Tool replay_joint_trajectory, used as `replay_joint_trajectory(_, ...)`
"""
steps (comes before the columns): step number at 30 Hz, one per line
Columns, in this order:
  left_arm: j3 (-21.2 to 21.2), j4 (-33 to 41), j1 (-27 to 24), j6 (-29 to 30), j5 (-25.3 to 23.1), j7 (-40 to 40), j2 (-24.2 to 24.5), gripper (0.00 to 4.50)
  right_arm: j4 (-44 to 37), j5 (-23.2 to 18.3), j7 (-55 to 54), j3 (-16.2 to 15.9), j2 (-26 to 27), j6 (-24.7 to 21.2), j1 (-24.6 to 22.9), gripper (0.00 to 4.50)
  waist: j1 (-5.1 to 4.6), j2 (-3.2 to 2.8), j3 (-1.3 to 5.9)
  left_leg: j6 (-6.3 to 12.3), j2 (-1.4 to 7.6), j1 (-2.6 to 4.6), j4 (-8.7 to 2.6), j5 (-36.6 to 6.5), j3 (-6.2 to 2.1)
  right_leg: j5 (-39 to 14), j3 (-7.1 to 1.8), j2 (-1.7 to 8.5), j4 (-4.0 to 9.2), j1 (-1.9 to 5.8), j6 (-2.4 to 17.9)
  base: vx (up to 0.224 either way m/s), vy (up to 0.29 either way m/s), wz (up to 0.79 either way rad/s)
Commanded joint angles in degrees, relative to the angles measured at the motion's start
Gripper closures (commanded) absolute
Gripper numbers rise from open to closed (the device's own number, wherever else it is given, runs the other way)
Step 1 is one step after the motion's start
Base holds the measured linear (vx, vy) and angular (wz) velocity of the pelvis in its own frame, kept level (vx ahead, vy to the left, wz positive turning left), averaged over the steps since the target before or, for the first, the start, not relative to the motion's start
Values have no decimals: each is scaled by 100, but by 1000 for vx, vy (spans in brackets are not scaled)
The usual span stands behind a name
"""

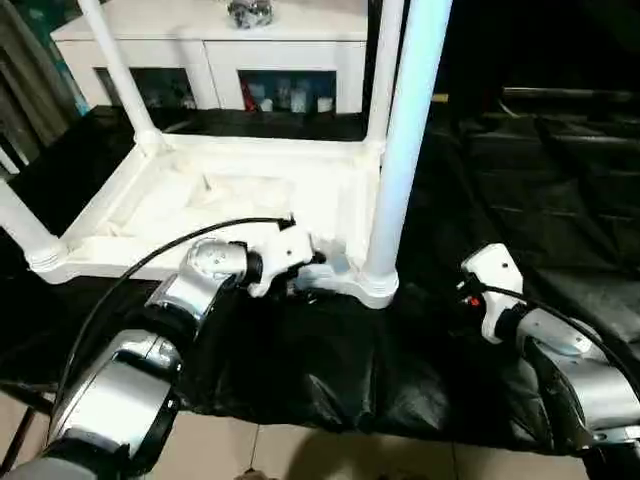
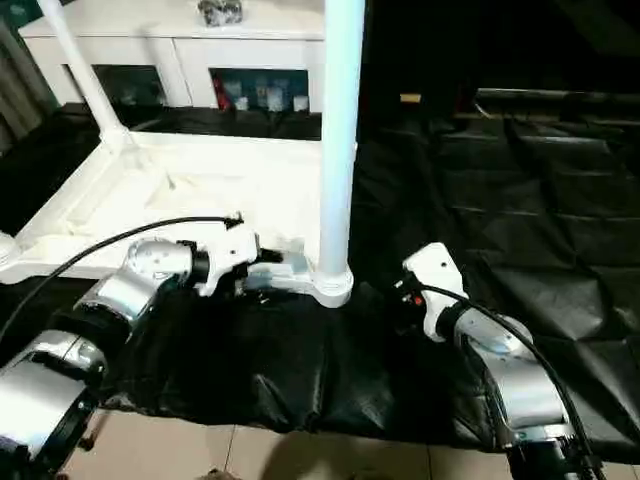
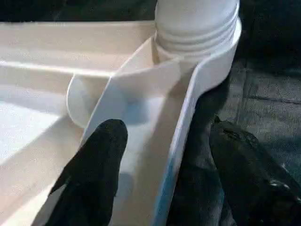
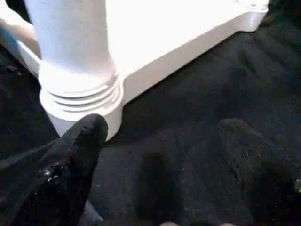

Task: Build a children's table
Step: Rotate leg to tighten

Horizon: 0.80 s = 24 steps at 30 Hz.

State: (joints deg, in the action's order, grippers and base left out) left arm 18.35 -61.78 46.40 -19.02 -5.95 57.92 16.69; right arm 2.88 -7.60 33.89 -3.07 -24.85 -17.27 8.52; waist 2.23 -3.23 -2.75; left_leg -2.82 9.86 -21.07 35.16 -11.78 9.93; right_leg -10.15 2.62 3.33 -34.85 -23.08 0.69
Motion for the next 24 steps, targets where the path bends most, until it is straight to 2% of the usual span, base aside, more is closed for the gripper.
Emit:
replay_joint_trajectory(1,38,-184,141,-136,-136,-105,3,174,-107,11,46,-79,10,44,-43,22,26,33,369,295,261,33,-419,-1105,-122,-1014,-244,462,457,361,1378,0,0,0)
replay_joint_trajectory(7,-14,-411,259,-281,-217,-329,-70,215,-90,51,93,-136,6,68,-28,22,40,39,363,306,269,24,-420,-1078,-122,-1042,-247,472,456,362,1404,0,0,0)
replay_joint_trajectory(8,-19,-444,274,-299,-224,-338,-82,224,-87,57,97,-147,8,69,-23,22,39,55,361,313,268,25,-420,-1076,-119,-1047,-248,469,459,359,1404,0,0,0)
replay_joint_trajectory(9,-33,-545,312,-349,-242,-323,-105,242,-86,62,101,-158,10,64,-13,22,39,52,356,325,261,22,-419,-1083,-118,-1083,-248,474,467,360,1396,0,0,0)
replay_joint_trajectory(16,-22,-749,401,-347,-322,-129,-187,285,-50,122,149,-226,-29,120,12,22,44,52,354,337,277,27,-427,-1098,-122,-1157,-253,479,474,347,1376,0,0,0)
replay_joint_trajectory(18,52,-783,448,-180,-361,131,-184,293,-38,143,169,-251,-42,156,6,22,55,49,353,330,281,29,-431,-1092,-125,-1161,-254,488,469,349,1370,0,0,0)
replay_joint_trajectory(20,32,-794,482,-61,-311,309,-196,323,-29,140,174,-254,-42,160,13,22,64,50,351,321,280,34,-432,-1087,-121,-1162,-259,495,470,344,1385,0,0,0)
replay_joint_trajectory(22,-18,-796,535,63,-218,554,-224,328,-19,138,183,-257,-44,167,24,22,67,56,350,321,279,34,-431,-1090,-119,-1129,-260,494,469,347,1417,0,0,0)
replay_joint_trajectory(24,-75,-786,622,360,-77,1031,-270,343,-13,139,201,-254,-55,190,32,22,79,55,352,336,282,35,-430,-1044,-116,-1022,-262,502,463,350,1470,0,0,0)
